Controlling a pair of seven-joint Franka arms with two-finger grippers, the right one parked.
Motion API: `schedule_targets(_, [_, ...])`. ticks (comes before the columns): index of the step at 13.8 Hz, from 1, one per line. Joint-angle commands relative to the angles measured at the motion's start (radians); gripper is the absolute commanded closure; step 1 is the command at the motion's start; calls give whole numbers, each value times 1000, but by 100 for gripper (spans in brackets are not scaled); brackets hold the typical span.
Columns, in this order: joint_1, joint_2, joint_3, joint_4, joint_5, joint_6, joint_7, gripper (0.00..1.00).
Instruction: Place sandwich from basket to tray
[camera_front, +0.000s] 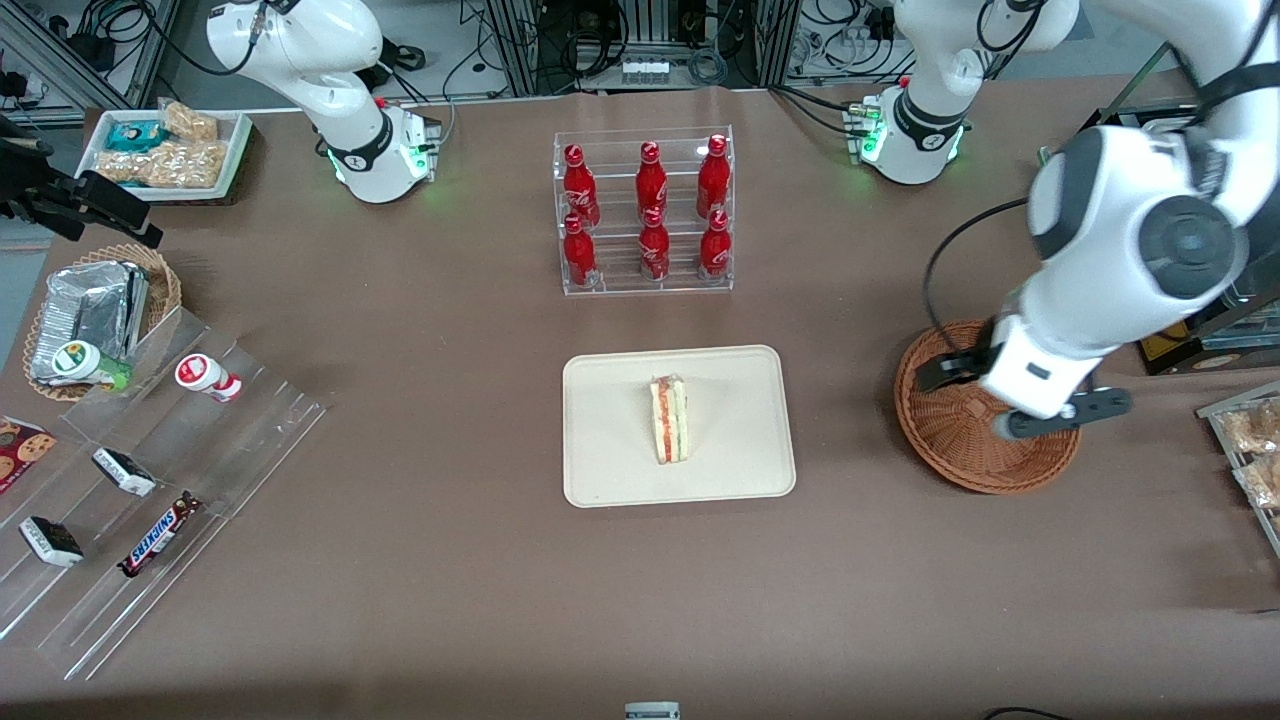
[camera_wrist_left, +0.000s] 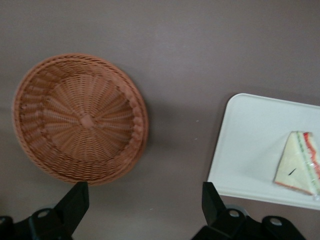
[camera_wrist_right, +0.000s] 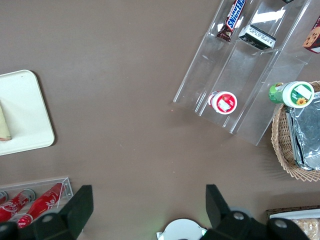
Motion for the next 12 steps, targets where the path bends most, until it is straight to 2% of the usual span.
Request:
schedule_targets(1, [76, -79, -12, -28, 0, -63, 131, 0])
schedule_targets(5, [165, -155, -17, -19, 0, -112, 305, 0])
schedule_targets(8, [219, -157, -36, 30, -11, -115, 453, 0])
schedule_targets(12, [222, -188, -54, 33, 6, -133, 472, 0])
